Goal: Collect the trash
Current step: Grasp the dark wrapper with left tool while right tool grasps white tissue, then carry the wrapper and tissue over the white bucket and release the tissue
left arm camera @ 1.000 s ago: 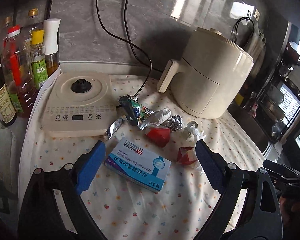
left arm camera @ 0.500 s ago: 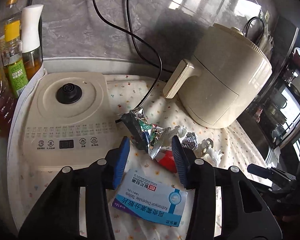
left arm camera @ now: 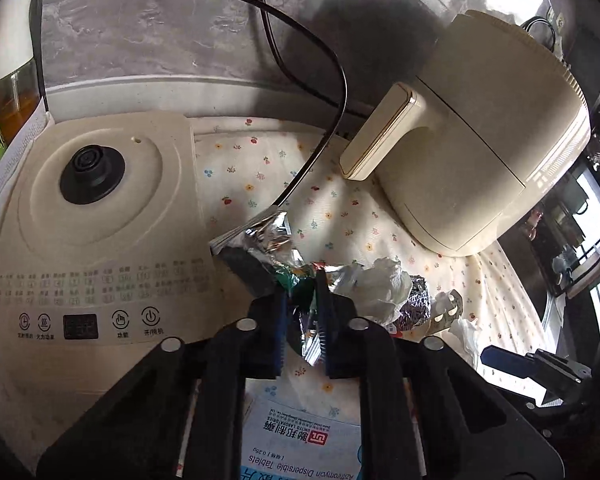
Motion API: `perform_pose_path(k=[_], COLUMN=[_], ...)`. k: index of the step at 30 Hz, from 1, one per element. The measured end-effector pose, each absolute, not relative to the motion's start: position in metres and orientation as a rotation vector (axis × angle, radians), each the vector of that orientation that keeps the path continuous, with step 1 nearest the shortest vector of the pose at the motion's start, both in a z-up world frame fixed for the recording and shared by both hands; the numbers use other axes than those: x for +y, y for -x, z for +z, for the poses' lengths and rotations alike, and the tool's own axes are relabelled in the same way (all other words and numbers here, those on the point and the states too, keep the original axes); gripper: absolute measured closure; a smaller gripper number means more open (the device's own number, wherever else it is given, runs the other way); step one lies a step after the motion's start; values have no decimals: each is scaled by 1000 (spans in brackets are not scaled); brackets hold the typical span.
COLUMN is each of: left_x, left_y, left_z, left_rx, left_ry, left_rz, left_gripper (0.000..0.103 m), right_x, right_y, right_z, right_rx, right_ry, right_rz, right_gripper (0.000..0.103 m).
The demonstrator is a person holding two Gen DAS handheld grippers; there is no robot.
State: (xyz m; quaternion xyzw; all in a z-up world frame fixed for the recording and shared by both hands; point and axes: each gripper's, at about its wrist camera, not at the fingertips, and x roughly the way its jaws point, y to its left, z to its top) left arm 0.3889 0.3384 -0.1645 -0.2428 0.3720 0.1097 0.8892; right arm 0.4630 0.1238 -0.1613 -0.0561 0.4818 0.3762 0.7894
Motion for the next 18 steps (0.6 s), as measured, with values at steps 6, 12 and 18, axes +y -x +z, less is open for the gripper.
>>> perform_pose_path(k=[6,12,18], left_x=[330,317,290], left_y=[-372,-348,-327], left_z=[-146,-122,-107], left_rx=[717,672,655], left_ry=[487,467,448], left_rz=[241,261,259], left_gripper=[100,100,100], right_x=[116,94,61], right_y=[-457,-441,-422], right_z=[-157,-140,-129], right_rx=[1034,980,952], right_ry=[131,110,81], right_rz=[835,856,858], right_gripper=[98,100,100])
